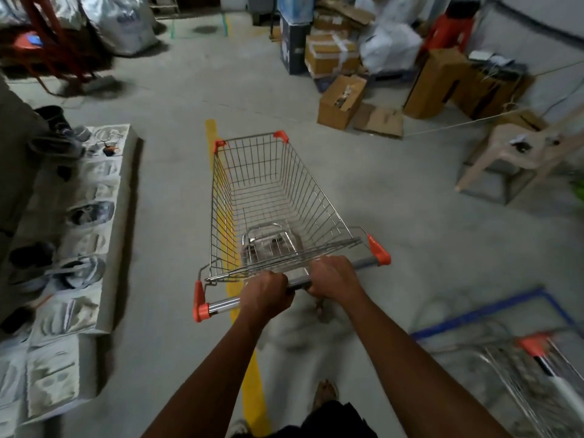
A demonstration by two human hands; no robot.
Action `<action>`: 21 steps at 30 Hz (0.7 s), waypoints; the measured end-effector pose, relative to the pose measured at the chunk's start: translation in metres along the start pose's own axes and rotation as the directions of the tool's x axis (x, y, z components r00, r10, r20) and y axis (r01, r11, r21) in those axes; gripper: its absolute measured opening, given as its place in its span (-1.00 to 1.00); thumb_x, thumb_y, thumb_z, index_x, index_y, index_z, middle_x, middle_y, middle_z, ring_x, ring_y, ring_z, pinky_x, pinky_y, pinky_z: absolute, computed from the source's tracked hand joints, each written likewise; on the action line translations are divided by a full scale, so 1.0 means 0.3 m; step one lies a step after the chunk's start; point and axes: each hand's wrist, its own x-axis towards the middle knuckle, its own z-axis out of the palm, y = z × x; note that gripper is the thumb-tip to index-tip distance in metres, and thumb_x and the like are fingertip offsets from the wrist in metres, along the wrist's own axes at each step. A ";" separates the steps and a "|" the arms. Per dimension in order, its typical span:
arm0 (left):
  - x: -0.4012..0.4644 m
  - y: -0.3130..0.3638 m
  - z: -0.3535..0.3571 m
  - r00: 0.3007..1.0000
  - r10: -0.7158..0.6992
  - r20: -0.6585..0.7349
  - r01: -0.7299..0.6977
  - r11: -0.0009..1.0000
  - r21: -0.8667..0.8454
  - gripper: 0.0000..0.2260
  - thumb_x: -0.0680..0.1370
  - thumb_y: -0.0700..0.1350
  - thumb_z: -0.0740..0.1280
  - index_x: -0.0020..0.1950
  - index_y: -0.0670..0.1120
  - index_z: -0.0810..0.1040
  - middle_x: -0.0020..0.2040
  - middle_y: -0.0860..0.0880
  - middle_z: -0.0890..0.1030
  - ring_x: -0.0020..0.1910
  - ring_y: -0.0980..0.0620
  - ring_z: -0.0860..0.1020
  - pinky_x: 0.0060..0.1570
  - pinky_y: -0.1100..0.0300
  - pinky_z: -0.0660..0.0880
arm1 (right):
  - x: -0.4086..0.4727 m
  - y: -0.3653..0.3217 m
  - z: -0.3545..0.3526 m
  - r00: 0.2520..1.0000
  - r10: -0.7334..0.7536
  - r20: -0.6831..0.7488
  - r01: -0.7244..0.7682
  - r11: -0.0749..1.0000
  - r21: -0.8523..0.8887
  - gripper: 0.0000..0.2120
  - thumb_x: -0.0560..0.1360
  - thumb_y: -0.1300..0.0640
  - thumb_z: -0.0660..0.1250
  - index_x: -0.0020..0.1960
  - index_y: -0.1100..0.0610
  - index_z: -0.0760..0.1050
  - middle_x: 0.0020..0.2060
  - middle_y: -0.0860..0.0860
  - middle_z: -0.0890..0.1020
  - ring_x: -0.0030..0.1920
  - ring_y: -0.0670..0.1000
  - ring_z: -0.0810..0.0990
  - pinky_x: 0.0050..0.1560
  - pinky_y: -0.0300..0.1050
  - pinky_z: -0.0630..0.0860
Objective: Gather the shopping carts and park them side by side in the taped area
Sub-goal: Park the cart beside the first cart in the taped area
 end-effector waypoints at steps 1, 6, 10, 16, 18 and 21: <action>-0.014 -0.006 0.010 1.000 0.013 -0.009 -0.014 1.000 -0.005 -0.59 0.46 0.23 0.11 -0.16 -0.03 0.60 -0.35 0.01 0.56 -0.42 -0.04 0.58 -0.36 0.08 0.62 | -0.022 -0.019 -0.004 1.000 0.023 0.011 -0.023 1.000 -0.008 -0.60 0.42 -0.25 0.41 0.05 0.05 0.61 -0.03 0.05 0.69 -0.02 0.14 0.68 -0.03 -0.03 0.54; -0.121 -0.027 0.046 0.996 0.080 -0.045 -0.078 0.996 0.032 -0.63 0.52 0.19 0.16 -0.16 -0.06 0.59 -0.29 -0.04 0.61 -0.35 -0.09 0.62 -0.30 0.07 0.63 | -0.144 -0.126 0.000 0.990 0.137 0.046 -0.137 0.991 0.003 -0.64 0.36 -0.17 0.41 0.04 0.04 0.62 -0.07 0.06 0.71 -0.04 0.16 0.69 -0.05 -0.02 0.56; -0.239 -0.056 0.069 0.982 0.186 -0.026 -0.184 0.980 0.072 -0.72 0.54 0.10 0.22 -0.18 -0.06 0.57 -0.26 -0.08 0.63 -0.32 -0.13 0.64 -0.28 0.06 0.63 | -0.288 -0.244 0.023 0.972 0.229 0.046 -0.229 0.973 0.002 -0.69 0.33 -0.11 0.42 -0.02 0.04 0.64 -0.13 0.07 0.71 -0.09 0.15 0.70 -0.09 -0.04 0.56; -0.412 -0.091 0.064 0.953 0.301 -0.028 -0.297 0.949 0.107 -0.74 0.53 0.05 0.24 -0.17 -0.09 0.61 -0.24 -0.09 0.66 -0.28 -0.15 0.67 -0.31 0.09 0.60 | -0.480 -0.424 0.040 0.926 0.372 0.058 -0.375 0.924 0.072 -0.72 0.34 -0.10 0.41 -0.06 0.06 0.65 -0.14 0.08 0.72 -0.09 0.16 0.71 -0.06 -0.02 0.58; -0.462 -0.102 0.066 0.932 0.362 -0.025 -0.355 0.925 0.133 -0.76 0.53 0.04 0.27 -0.16 -0.09 0.61 -0.22 -0.10 0.67 -0.26 -0.15 0.67 -0.33 0.10 0.56 | -0.537 -0.474 0.039 0.910 0.406 0.078 -0.413 0.906 0.091 -0.76 0.39 -0.08 0.41 -0.07 0.06 0.64 -0.15 0.06 0.72 -0.10 0.14 0.71 -0.05 -0.02 0.58; -0.533 -0.117 0.080 0.917 0.398 -0.021 -0.392 0.910 0.134 -0.73 0.54 0.08 0.29 -0.11 -0.09 0.63 -0.17 -0.11 0.68 -0.21 -0.18 0.68 -0.31 0.08 0.53 | -0.627 -0.545 0.053 0.886 0.453 0.103 -0.462 0.880 0.107 -0.76 0.42 -0.09 0.42 -0.06 0.07 0.63 -0.15 0.07 0.70 -0.12 0.11 0.69 -0.05 -0.02 0.59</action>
